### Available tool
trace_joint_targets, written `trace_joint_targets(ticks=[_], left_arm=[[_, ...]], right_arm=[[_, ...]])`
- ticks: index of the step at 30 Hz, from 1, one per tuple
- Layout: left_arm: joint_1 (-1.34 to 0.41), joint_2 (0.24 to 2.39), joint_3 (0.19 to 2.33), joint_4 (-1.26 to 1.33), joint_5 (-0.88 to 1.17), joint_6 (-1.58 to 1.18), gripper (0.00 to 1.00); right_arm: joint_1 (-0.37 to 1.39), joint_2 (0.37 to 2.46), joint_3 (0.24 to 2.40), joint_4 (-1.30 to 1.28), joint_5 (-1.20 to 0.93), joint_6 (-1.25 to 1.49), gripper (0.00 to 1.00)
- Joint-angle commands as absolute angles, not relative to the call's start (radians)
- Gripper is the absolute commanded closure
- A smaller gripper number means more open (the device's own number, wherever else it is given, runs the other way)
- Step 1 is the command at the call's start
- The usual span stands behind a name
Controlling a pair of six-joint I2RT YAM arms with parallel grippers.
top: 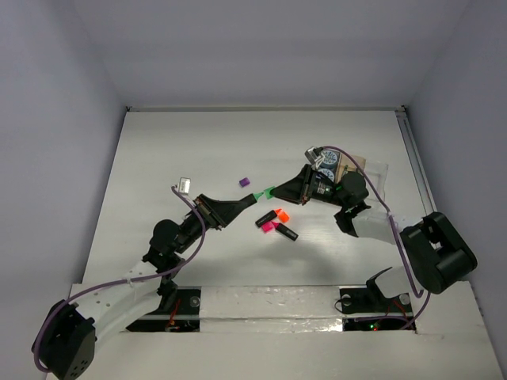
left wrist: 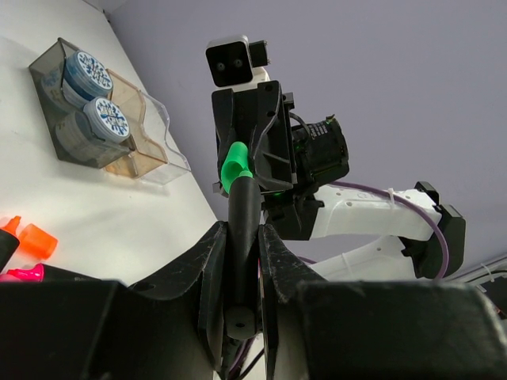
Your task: Sort the stationery into containers
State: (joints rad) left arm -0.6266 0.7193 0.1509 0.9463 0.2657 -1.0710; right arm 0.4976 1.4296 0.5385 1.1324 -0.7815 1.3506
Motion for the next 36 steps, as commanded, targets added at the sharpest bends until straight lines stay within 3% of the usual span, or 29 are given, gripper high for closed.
trace_joint_targets(ticks=[1,36], left_arm=[[-0.623,0.719,0.153,1.028,0.284,-1.062,1.00],[-0.623,0.747,0.143,1.049,0.285,-1.069,1.00]], right_arm=[[0.506,1.433,0.557,1.210,-0.767,1.350,0.88],[0.571,1.468,0.586,1.247,-0.741,1.364,0.87]])
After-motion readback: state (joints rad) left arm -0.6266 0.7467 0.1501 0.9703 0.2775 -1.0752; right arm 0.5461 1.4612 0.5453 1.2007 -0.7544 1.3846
